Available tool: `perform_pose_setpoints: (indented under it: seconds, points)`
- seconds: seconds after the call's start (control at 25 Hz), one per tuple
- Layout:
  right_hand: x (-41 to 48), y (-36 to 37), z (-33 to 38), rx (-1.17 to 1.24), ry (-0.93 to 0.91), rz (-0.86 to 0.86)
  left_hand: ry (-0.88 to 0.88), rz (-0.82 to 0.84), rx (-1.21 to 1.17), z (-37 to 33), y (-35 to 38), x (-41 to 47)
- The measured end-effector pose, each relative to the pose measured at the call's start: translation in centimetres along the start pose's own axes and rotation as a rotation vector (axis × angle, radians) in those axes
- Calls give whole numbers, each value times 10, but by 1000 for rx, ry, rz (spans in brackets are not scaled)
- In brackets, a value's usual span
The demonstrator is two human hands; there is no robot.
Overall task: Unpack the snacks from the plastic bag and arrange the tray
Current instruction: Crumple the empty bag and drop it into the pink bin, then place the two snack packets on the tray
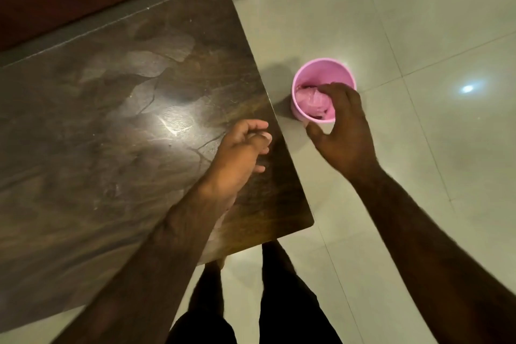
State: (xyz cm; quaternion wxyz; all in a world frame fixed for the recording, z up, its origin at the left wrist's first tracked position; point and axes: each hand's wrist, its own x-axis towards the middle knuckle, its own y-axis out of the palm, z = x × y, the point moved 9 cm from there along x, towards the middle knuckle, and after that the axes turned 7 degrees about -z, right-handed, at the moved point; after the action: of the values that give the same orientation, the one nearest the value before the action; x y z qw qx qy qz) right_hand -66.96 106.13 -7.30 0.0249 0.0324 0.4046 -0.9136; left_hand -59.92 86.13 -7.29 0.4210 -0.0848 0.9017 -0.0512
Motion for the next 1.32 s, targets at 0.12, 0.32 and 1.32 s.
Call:
perform_pose_setpoints:
  seconds: [0.12,0.32,1.32]
  points:
    - [-23,14,53,20,-67,89,48,-75,-30,-4,-39,-16]
    - [-58,62,132,24,-137,266,45,-210,-105,18,-120,-48]
    - [-365,460,572,-11,-449,833,-80,-745,-547,318,-669,-211]
